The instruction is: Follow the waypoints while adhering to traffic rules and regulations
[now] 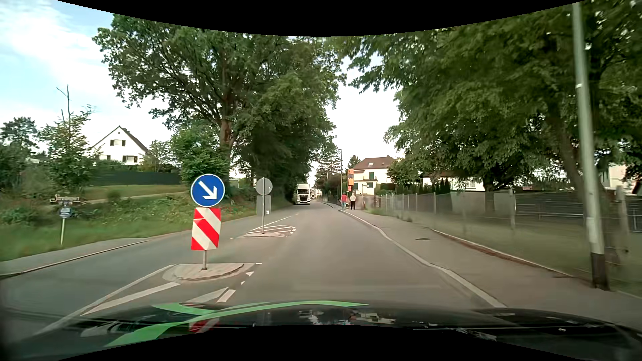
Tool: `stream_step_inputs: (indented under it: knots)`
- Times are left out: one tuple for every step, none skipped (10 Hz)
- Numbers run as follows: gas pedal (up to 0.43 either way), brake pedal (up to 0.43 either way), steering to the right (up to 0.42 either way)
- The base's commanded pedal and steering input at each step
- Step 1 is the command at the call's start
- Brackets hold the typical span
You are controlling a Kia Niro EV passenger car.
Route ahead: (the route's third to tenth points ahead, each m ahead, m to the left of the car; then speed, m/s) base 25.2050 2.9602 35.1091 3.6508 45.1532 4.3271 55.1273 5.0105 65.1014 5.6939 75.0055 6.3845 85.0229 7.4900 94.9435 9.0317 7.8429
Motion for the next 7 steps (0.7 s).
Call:
stream_step_inputs:
  knots:
    - [0.13, 0.0, -0.008]
    - [0.13, 0.0, -0.007]
    - [0.13, 0.0, -0.007]
    - [0.13, 0.0, -0.007]
    - [0.13, 0.0, -0.008]
    - [0.13, 0.0, -0.008]
    - [0.13, 0.0, -0.009]
